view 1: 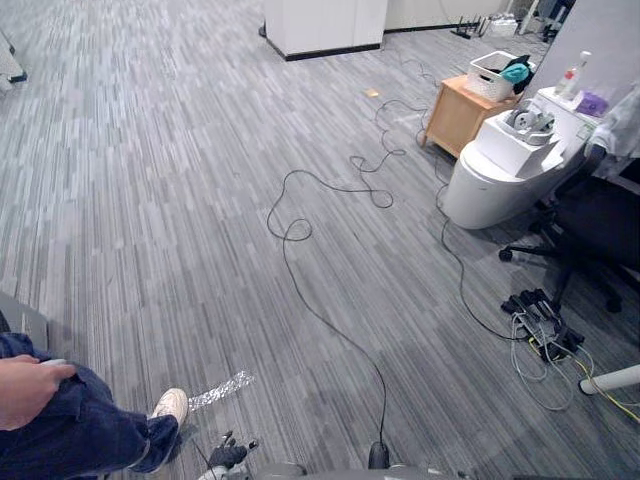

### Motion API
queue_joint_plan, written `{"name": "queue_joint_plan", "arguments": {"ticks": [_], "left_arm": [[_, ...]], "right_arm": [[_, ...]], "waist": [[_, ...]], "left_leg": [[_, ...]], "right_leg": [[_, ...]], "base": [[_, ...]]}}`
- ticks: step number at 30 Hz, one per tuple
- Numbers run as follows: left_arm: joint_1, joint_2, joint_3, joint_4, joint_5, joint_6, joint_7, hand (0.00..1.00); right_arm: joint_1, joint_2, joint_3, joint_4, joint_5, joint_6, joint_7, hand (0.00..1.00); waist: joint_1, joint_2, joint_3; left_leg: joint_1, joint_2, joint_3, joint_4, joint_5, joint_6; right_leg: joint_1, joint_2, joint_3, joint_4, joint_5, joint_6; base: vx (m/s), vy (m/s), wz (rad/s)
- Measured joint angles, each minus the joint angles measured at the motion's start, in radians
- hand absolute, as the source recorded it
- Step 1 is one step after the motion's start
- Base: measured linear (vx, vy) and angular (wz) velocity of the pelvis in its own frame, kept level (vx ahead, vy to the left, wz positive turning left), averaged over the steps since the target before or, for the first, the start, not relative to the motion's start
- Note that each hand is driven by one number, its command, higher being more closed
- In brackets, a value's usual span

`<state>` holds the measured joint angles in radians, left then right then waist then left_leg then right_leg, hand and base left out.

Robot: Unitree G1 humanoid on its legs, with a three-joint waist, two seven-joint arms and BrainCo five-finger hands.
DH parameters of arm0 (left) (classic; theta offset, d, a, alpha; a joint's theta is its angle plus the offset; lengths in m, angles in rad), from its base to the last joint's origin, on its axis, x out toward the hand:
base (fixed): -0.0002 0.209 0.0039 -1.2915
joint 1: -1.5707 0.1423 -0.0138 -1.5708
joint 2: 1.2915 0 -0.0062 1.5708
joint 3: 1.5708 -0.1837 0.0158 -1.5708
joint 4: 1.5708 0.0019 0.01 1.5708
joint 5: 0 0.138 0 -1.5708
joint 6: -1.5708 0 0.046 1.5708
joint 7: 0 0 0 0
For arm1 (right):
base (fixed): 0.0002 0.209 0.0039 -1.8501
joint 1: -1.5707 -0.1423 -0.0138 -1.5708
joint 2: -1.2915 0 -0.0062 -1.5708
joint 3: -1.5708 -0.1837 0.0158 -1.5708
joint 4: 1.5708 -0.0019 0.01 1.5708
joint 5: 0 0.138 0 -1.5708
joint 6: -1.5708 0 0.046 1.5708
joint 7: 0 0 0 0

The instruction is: Organize washtable

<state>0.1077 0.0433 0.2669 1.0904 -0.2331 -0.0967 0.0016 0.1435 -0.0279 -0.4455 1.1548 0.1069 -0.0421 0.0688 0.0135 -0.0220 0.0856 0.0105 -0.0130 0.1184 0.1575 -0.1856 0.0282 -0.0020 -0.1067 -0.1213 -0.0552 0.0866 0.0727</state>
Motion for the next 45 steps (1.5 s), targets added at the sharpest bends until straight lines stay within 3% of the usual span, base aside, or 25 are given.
{"name": "queue_joint_plan", "arguments": {"ticks": [7,8,21,24,27,29,30,31,32,33,34,37,39,40,41,42,44,45], "left_arm": [[-0.002,0.014,-0.046,0.003,0.032,0.0,0.0,0.0],[-0.001,0.015,-0.068,0.029,0.029,0.001,-0.001,0.0],[0.002,0.016,-0.069,0.018,0.035,-0.003,0.002,0.0],[0.001,0.024,-0.081,-0.003,0.068,-0.021,0.008,0.0],[0.001,0.019,-0.08,-0.037,0.066,-0.038,0.023,0.0],[0.002,0.02,-0.076,-0.048,0.065,-0.039,0.023,0.0],[0.003,0.019,-0.074,-0.048,0.065,-0.039,0.024,0.0],[0.005,0.016,-0.064,-0.048,0.062,-0.039,0.023,0.0],[0.012,0.022,-0.02,-0.048,0.041,-0.037,0.024,0.0],[0.03,0.021,0.018,-0.042,0.015,-0.031,0.024,0.0],[0.032,0.02,0.023,-0.038,0.009,-0.03,0.024,0.0],[0.059,0.009,0.073,-0.023,-0.031,-0.015,0.021,0.0],[0.065,-0.004,0.1,-0.025,-0.031,-0.007,0.019,0.0],[0.071,-0.007,0.117,-0.026,-0.031,-0.004,0.019,0.0],[0.07,-0.014,0.135,-0.023,-0.031,0.0,0.019,0.0],[0.073,-0.028,0.141,-0.028,-0.034,0.002,0.02,0.0],[0.086,-0.051,0.154,-0.046,-0.063,0.0,0.019,0.0],[0.088,-0.06,0.158,-0.053,-0.073,-0.002,0.019,0.0]], "right_arm": [[0.001,-0.011,0.063,0.001,0.018,-0.004,-0.001,0.0],[-0.003,-0.028,0.149,0.029,0.032,-0.009,0.001,0.0],[-0.01,-0.037,0.195,0.036,0.098,-0.019,0.003,0.0],[-0.024,-0.043,0.232,0.037,0.099,-0.022,0.006,0.0],[-0.039,-0.051,0.229,0.036,0.115,-0.026,0.022,0.0],[-0.037,-0.051,0.225,0.03,0.132,-0.03,0.024,0.0],[-0.035,-0.052,0.223,0.021,0.137,-0.031,0.024,0.0],[-0.029,-0.049,0.214,-0.001,0.138,-0.031,0.025,0.0],[-0.015,-0.038,0.213,-0.029,0.14,-0.038,0.026,0.0],[-0.007,-0.033,0.213,-0.043,0.154,-0.042,0.025,0.0],[-0.006,-0.033,0.213,-0.043,0.16,-0.044,0.025,0.0],[-0.006,-0.027,0.2,-0.042,0.182,-0.048,0.024,0.0],[0.009,-0.014,0.158,-0.039,0.195,-0.047,0.021,0.0],[0.023,-0.007,0.148,-0.039,0.197,-0.043,0.018,0.0],[0.026,-0.006,0.144,-0.04,0.198,-0.042,0.018,0.0],[0.031,-0.018,0.146,-0.044,0.197,-0.04,0.018,0.0],[0.038,-0.02,0.155,-0.084,0.198,-0.042,0.016,0.0],[0.022,-0.024,0.156,-0.088,0.199,-0.043,0.017,0.0]], "waist": [[-0.002,-0.008,-0.012],[-0.002,-0.019,-0.058],[-0.001,-0.02,-0.057],[-0.002,-0.035,-0.047],[0.0,-0.027,-0.007],[0.004,-0.025,0.014],[0.005,-0.015,0.017],[0.006,-0.015,0.019],[0.007,-0.026,0.02],[0.006,-0.027,0.019],[0.005,-0.026,0.019],[0.003,-0.025,0.015],[-0.004,-0.017,0.007],[0.0,-0.023,-0.005],[0.0,-0.026,-0.011],[0.001,-0.006,-0.014],[0.009,0.017,-0.02],[0.013,0.025,-0.015]], "left_leg": [[0.038,-0.033,0.019,-0.044,0.01,0.014],[0.061,-0.021,-0.033,-0.117,0.058,0.009],[0.057,-0.023,-0.04,-0.123,0.058,0.009],[0.025,-0.035,-0.091,-0.084,0.057,0.009],[-0.023,-0.058,-0.17,0.022,0.017,0.036],[-0.034,-0.085,-0.256,0.114,-0.041,0.054],[-0.029,-0.088,-0.27,0.123,-0.045,0.059],[-0.012,-0.092,-0.291,0.124,-0.046,0.065],[0.034,-0.09,-0.31,0.12,-0.053,0.074],[0.067,-0.081,-0.311,0.097,-0.055,0.076],[0.077,-0.078,-0.311,0.088,-0.055,0.075],[0.11,-0.069,-0.326,0.016,-0.048,0.063],[0.11,-0.068,-0.377,0.035,-0.073,0.025],[0.11,-0.066,-0.365,0.086,-0.097,-0.015],[0.095,-0.061,-0.345,0.14,-0.11,-0.036],[0.061,-0.041,-0.31,0.26,-0.122,-0.053],[-0.083,-0.018,-0.222,0.616,-0.079,-0.117],[-0.139,0.023,-0.159,0.717,-0.092,-0.109]], "right_leg": [[-0.002,-0.018,0.043,-0.003,0.001,0.002],[-0.02,0.001,0.043,-0.019,0.03,0.016],[-0.022,-0.003,0.027,-0.018,0.027,0.02],[-0.022,-0.022,-0.028,0.005,0.01,0.031],[-0.022,-0.064,-0.122,0.117,-0.063,0.047],[-0.051,-0.124,-0.172,0.352,-0.156,0.066],[-0.081,-0.137,-0.163,0.439,-0.158,0.062],[-0.138,-0.149,-0.125,0.578,-0.154,0.034],[-0.209,-0.122,-0.033,0.747,-0.203,0.008],[-0.24,-0.084,-0.002,0.788,-0.251,0.018],[-0.247,-0.076,-0.001,0.785,-0.259,0.016],[-0.291,0.002,-0.021,0.589,-0.266,-0.008],[-0.258,0.04,-0.043,0.459,-0.245,-0.064],[-0.211,0.067,-0.05,0.359,-0.183,-0.095],[-0.183,0.078,-0.045,0.327,-0.145,-0.091],[-0.138,0.101,-0.062,0.3,-0.13,-0.11],[-0.055,0.129,-0.048,0.235,-0.134,-0.119],[-0.018,0.14,-0.025,0.221,-0.139,-0.125]], "base": [[0.06,0.097,-0.14],[0.03,0.015,-0.01],[0.0,-0.001,0.02],[0.0,-0.018,0.56],[-0.01,0.033,1.03],[-0.03,0.064,1.17],[0.01,0.059,0.77],[0.12,0.067,0.55],[0.15,0.066,0.39],[0.14,0.023,0.19],[0.1,0.01,-0.07],[0.2,-0.024,0.14],[0.4,-0.111,0.73],[0.43,-0.12,0.7],[0.43,-0.113,0.56],[0.4,-0.095,0.35],[0.43,-0.073,-0.03],[0.36,-0.04,-0.47]]}}
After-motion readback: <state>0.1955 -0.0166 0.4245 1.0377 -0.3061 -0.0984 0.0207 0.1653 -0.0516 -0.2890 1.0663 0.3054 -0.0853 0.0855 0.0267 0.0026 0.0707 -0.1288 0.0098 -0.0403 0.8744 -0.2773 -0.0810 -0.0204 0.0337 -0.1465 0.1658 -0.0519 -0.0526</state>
